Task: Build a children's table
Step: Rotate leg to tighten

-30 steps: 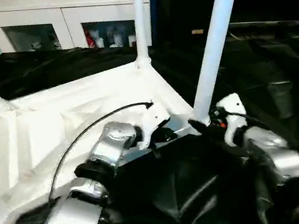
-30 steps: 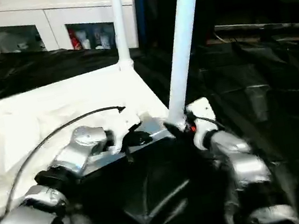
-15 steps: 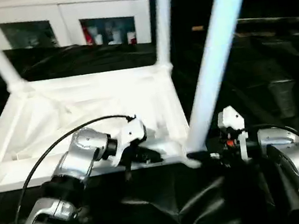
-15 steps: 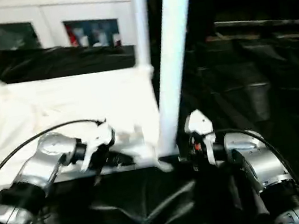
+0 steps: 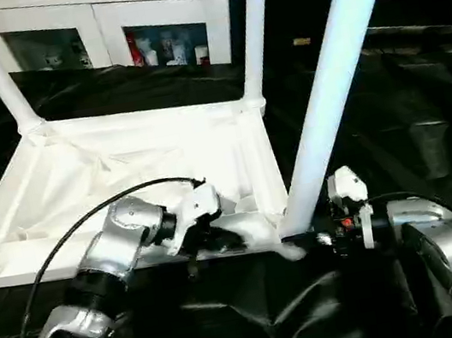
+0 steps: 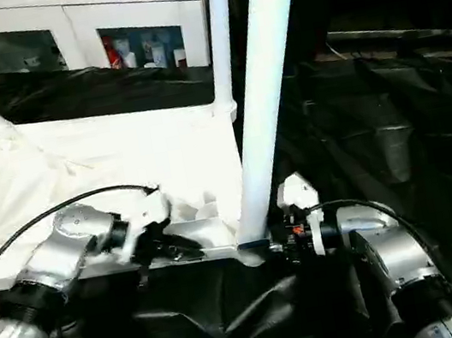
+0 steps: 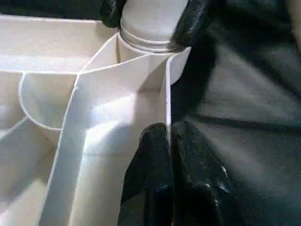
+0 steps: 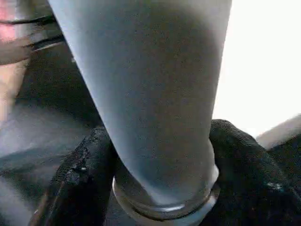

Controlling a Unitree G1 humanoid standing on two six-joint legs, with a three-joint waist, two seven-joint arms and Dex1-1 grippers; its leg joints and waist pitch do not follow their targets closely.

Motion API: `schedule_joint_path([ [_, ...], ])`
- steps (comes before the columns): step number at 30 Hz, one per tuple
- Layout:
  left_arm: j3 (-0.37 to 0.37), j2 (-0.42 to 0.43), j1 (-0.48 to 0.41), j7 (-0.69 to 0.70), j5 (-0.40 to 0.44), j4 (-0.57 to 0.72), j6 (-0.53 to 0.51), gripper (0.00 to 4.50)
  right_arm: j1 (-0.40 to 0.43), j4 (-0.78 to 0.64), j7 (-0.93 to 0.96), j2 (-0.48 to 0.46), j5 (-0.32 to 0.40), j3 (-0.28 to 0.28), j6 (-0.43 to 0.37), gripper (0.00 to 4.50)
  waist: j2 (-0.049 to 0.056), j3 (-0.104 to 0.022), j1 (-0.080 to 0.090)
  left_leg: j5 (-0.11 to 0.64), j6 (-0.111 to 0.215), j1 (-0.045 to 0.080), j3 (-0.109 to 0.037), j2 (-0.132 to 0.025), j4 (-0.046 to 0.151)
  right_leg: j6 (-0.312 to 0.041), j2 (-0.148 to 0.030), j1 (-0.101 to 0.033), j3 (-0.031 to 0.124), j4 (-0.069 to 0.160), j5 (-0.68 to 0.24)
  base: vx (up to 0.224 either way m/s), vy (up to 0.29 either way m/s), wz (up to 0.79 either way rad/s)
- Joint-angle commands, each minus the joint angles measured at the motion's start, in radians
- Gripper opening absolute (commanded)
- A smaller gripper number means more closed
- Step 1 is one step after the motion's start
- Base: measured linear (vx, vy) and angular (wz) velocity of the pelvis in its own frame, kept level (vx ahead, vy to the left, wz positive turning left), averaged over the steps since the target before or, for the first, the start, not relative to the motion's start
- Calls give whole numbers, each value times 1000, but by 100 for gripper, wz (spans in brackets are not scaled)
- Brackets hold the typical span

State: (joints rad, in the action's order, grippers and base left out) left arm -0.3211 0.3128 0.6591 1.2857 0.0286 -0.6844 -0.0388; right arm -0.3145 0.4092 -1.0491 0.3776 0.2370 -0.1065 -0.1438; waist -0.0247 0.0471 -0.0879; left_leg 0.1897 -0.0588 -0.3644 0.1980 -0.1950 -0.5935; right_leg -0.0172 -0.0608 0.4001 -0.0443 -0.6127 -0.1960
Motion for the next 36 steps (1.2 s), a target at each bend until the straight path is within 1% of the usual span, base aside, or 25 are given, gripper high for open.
schedule_joint_path([
  [1, 35, -44, 30, -145, 3, -50, 11, 0, -1, 51, 112, -38, -45, -11, 5, 265, -10, -53, 6, 209, 25, 15, -21, -39, 70, -197, -84, -45, 42, 85, -267, 0, 0, 0],
  [2, 36, -46, 32, -150, 4, -52, 13, 0, -2, 55, 121, -40, -48, -10, 6, 265, -9, -53, 4, 211, 22, 17, -20, -39, 70, -190, -85, -43, 43, 88, -284, 0, 0, 0],
  [3, 41, -62, 43, -187, 7, -68, 8, 0, -6, 71, 155, -54, -56, -6, 7, 264, -2, -50, 7, 226, 18, 18, -22, -39, 72, -180, -85, -39, 44, 92, -313, 0, 0, 0],
  [4, 53, -118, 81, -309, 21, -124, 1, 0, -15, 96, 265, -109, -68, 11, -1, 264, -5, -49, 12, 241, 15, 15, -22, -37, 75, -170, -83, -39, 43, 95, -336, 0, 0, 0],
  [5, 54, -120, 82, -314, 21, -126, 0, 0, -15, 97, 270, -111, -68, 12, -1, 264, -2, -50, 8, 253, 8, 24, -23, -40, 75, -167, -83, -34, 44, 97, -347, 0, 0, 0],
  [6, 53, -152, 104, -381, 35, -161, 2, 0, -24, 114, 352, -150, -72, 28, -12, 264, -4, -49, 12, 258, 0, 27, -22, -38, 74, -164, -82, -32, 45, 99, -358, 0, 0, 0],
  [7, 51, -174, 120, -423, 44, -184, 4, 0, -33, 126, 416, -179, -75, 40, -21, 264, -2, -51, 11, 252, -10, 23, -25, -38, 78, -163, -82, -36, 45, 98, -347, 0, 0, 0],
  [8, 56, -190, 128, -445, 43, -201, 7, 0, -37, 131, 449, -196, -78, 45, -23, 264, -5, -53, 11, 245, -7, 21, -27, -38, 79, -163, -83, -40, 45, 95, -328, 0, 0, 0],
  [9, 58, -208, 137, -462, 43, -217, 12, 0, -45, 139, 492, -220, -84, 50, -25, 264, -5, -53, 11, 240, -3, 21, -26, -38, 78, -164, -83, -40, 46, 95, -313, 0, 0, 0],
  [10, 61, -223, 146, -477, 46, -237, 22, 0, -51, 148, 527, -240, -92, 55, -24, 264, 4, -51, 14, 247, -1, 21, -24, -37, 78, -168, -81, -37, 47, 96, -300, 0, 0, 0],
  [12, 59, -237, 155, -484, 51, -257, 36, 0, -60, 152, 554, -265, -102, 52, -22, 264, -1, -53, 13, 248, 3, 22, -24, -33, 77, -164, -83, -41, 47, 97, -308, 0, 0, 0],
  [14, 58, -237, 157, -482, 51, -261, 42, 0, -62, 150, 551, -268, -108, 44, -8, 264, 2, -54, 12, 235, 11, 20, -25, -35, 77, -167, -84, -43, 48, 95, -280, 0, 0, 0],
  [15, 55, -231, 157, -457, 52, -264, 58, 0, -62, 142, 519, -264, -110, 33, 33, 299, 1, -54, 12, 234, 16, 19, -24, -36, 76, -169, -85, -44, 47, 94, -268, 0, 0, 0],
  [17, 55, -226, 155, -438, 52, -266, 69, 0, -62, 137, 503, -261, -103, 36, 42, 334, 0, -55, 12, 227, 23, 18, -24, -36, 76, -172, -84, -46, 47, 92, -258, 0, 0, 0],
  [20, 52, -206, 141, -369, 44, -252, 93, 0, -60, 114, 456, -239, -79, 45, 54, 346, 2, -56, 13, 211, 36, 16, -23, -37, 75, -183, -84, -48, 47, 88, -225, 0, 0, 0],
  [21, 45, -182, 119, -287, 27, -220, 103, 0, -53, 90, 397, -208, -70, 38, 54, 360, -3, -56, 11, 202, 42, 15, -23, -36, 75, -186, -84, -49, 46, 88, -218, 0, 0, 0],
  [22, 39, -163, 100, -230, 14, -192, 104, 0, -46, 68, 337, -182, -57, 30, 45, 374, -2, -57, 8, 190, 53, 12, -23, -38, 74, -193, -86, -54, 47, 84, -192, 0, 0, 0],
  [23, 33, -145, 85, -186, 5, -168, 102, 0, -38, 51, 285, -156, -51, 21, 42, 374, -4, -57, 9, 176, 66, 8, -22, -39, 72, -199, -85, -55, 48, 79, -160, 0, 0, 0],
  [25, 26, -118, 63, -126, -9, -133, 102, 0, -27, 30, 205, -115, -43, 7, 40, 374, -5, -58, 13, 166, 76, 10, -20, -39, 71, -208, -83, -52, 47, 78, -144, 0, 0, 0],
  [26, 26, -118, 63, -126, -9, -133, 102, 0, -27, 30, 205, -115, -43, 7, 40, 374, -4, -60, 11, 159, 76, 11, -21, -40, 70, -213, -84, -53, 46, 76, -138, 0, 0, 0],
  [27, 22, -89, 41, -64, -26, -96, 92, 0, -15, 8, 122, -68, -30, -4, 29, 374, -3, -59, 11, 152, 79, 9, -20, -41, 70, -222, -83, -53, 46, 74, -124, 0, 0, 0],
  [29, 14, -61, 22, -1, -36, -63, 79, 0, -5, -7, 45, -31, -20, -12, 33, 374, -1, -59, 5, 145, 89, 10, -17, -44, 68, -233, -81, -51, 45, 71, -97, 0, 0, 0],
  [30, 13, -60, 20, 3, -37, -61, 77, 0, -4, -7, 42, -29, -19, -12, 33, 374, -1, -59, 5, 145, 89, 10, -17, -44, 68, -233, -81, -51, 45, 71, -97, 0, 0, 0],
  [32, 5, -20, -14, 99, -70, 12, 10, 0, 2, -26, -36, 7, 9, -12, 23, 374, -2, -58, -1, 148, 89, 11, -15, -49, 69, -238, -81, -47, 43, 68, -105, 0, 0, 0],
  [36, 4, 7, -35, 138, -75, 51, -16, 0, 0, -31, -81, 27, 19, -16, 20, 374, -1, -55, -1, 174, 70, 11, -15, -48, 71, -233, -81, -44, 43, 74, -164, 0, 0, 0],
])
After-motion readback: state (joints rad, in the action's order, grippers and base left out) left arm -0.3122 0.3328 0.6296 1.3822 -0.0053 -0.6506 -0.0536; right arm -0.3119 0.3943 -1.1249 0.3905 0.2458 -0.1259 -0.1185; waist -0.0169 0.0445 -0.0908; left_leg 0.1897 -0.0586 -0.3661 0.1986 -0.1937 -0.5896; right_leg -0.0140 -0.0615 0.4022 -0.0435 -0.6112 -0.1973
